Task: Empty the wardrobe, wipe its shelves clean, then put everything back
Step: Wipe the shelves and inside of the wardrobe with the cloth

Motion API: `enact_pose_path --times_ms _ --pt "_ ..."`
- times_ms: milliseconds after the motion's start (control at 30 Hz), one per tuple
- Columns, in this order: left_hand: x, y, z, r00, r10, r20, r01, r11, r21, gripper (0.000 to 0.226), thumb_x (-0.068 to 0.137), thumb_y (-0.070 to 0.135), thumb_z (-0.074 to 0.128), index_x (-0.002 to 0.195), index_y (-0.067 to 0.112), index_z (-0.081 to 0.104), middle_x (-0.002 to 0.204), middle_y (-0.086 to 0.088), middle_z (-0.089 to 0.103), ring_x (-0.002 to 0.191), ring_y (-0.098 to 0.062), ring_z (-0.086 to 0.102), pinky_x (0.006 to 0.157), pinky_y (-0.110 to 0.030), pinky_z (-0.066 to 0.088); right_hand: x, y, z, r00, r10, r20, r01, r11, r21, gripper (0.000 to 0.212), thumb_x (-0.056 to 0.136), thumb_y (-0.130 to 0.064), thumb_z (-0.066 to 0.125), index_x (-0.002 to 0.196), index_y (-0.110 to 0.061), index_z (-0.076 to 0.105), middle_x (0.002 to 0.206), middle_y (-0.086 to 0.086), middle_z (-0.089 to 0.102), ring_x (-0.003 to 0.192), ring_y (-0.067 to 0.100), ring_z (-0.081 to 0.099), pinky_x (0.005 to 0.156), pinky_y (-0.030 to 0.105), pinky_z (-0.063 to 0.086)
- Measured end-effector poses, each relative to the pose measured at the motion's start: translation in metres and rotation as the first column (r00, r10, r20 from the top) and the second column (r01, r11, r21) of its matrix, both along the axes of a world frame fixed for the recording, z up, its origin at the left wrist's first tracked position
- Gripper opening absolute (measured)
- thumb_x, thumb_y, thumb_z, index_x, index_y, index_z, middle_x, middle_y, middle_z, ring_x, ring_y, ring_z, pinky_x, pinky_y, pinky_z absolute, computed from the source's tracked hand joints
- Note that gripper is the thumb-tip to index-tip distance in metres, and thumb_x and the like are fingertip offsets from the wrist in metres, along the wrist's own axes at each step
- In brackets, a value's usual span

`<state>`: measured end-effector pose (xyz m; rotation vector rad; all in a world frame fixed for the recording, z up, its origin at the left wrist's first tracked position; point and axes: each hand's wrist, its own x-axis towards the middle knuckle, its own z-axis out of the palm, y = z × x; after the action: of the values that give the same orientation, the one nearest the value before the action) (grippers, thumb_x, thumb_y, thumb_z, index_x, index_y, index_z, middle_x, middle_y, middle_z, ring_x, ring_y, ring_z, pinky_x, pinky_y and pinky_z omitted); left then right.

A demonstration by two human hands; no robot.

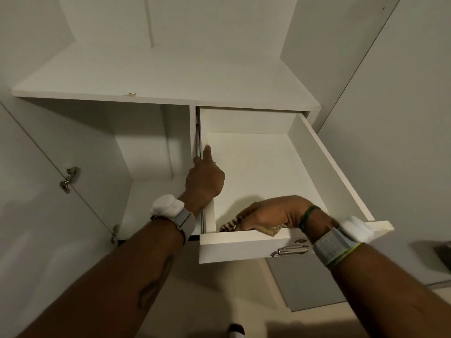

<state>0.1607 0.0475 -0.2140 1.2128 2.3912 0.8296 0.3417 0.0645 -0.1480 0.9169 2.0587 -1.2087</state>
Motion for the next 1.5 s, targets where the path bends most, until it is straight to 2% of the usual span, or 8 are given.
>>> enact_pose_path --times_ms 200,400,567,700,967,1200,1333,1500 --pt "-0.003 -0.001 0.003 1.0 -0.007 0.007 0.007 1.0 -0.008 0.062 0.103 0.025 0.032 0.159 0.025 0.007 0.144 -0.02 0.039 0.12 -0.044 0.052 0.098 -0.05 0.043 -0.037 -0.026 0.007 0.998 -0.061 0.005 0.061 0.998 0.03 0.036 0.103 -0.032 0.049 0.073 -0.017 0.06 0.063 -0.003 0.055 0.047 0.006 0.05 0.045 0.014 0.042" --pt "0.002 -0.004 0.006 0.999 -0.003 0.035 0.004 1.0 -0.024 0.064 0.102 0.025 0.034 0.16 0.027 0.005 0.146 -0.02 0.037 0.119 -0.045 0.053 0.098 -0.052 0.045 -0.016 -0.031 0.019 0.997 0.028 0.068 -0.041 0.981 0.187 0.038 0.1 -0.041 0.042 0.072 -0.017 0.055 0.068 0.0 0.053 0.064 0.014 0.046 0.073 0.028 0.039" --pt "0.002 -0.007 0.008 1.0 -0.013 0.015 0.014 0.999 -0.041 0.068 0.101 0.022 0.037 0.16 0.024 0.003 0.147 -0.021 0.036 0.119 -0.045 0.053 0.097 -0.052 0.046 -0.009 -0.026 0.02 0.967 0.056 0.25 -0.116 0.966 0.232 0.045 0.102 -0.043 0.038 0.069 -0.017 0.056 0.06 -0.003 0.056 0.054 0.011 0.046 0.062 0.023 0.04" --pt "0.002 -0.006 0.009 1.0 -0.019 0.016 0.019 0.999 -0.04 0.066 0.102 0.022 0.034 0.16 0.024 0.003 0.148 -0.021 0.036 0.12 -0.044 0.053 0.097 -0.052 0.046 -0.035 -0.049 0.023 0.997 0.033 0.064 -0.048 0.968 0.247 0.045 0.106 -0.031 0.036 0.063 -0.02 0.046 0.041 -0.01 0.051 0.051 0.005 0.046 0.054 0.015 0.036" --pt "0.003 -0.002 0.007 0.999 -0.037 -0.017 0.037 0.999 -0.028 0.066 0.1 0.016 0.036 0.159 0.021 0.005 0.145 -0.023 0.036 0.118 -0.046 0.053 0.097 -0.053 0.045 0.003 -0.046 0.029 0.96 0.058 -0.273 0.039 0.941 0.335 0.035 0.087 -0.059 0.064 0.102 -0.029 0.077 0.086 -0.009 0.075 0.073 0.004 0.069 0.078 0.029 0.06" --pt "0.013 0.0 0.002 0.634 -0.25 -0.731 0.12 0.967 -0.227 0.053 0.094 0.014 0.041 0.141 -0.01 0.044 0.156 -0.04 0.018 0.143 -0.063 0.012 0.114 -0.073 0.014 0.079 0.052 0.065 0.909 -0.114 -0.402 0.312 0.824 0.472 0.016 0.089 -0.033 0.07 0.098 -0.02 0.074 0.09 -0.004 0.076 0.081 0.01 0.072 0.08 0.038 0.06" --pt "0.053 0.029 0.005 0.739 -0.584 -0.336 0.324 0.746 -0.582 0.07 0.103 0.05 0.04 0.157 0.009 0.025 0.167 -0.02 -0.004 0.151 -0.047 -0.014 0.122 -0.061 -0.003 0.115 0.084 0.026 0.953 -0.206 -0.22 0.278 0.883 0.378 0.025 0.095 -0.045 0.063 0.103 -0.023 0.072 0.095 -0.004 0.075 0.087 0.016 0.072 0.084 0.036 0.059" --pt "0.089 0.056 -0.011 0.764 -0.631 -0.135 0.425 0.649 -0.631 0.087 0.092 0.06 0.059 0.159 0.025 0.014 0.168 -0.009 -0.002 0.151 -0.046 0.004 0.119 -0.06 0.019 0.085 0.054 -0.006 0.992 -0.075 -0.101 0.086 0.991 0.107 0.041 0.098 -0.053 0.055 0.121 -0.022 0.068 0.108 -0.005 0.07 0.088 0.012 0.064 0.085 0.027 0.052"
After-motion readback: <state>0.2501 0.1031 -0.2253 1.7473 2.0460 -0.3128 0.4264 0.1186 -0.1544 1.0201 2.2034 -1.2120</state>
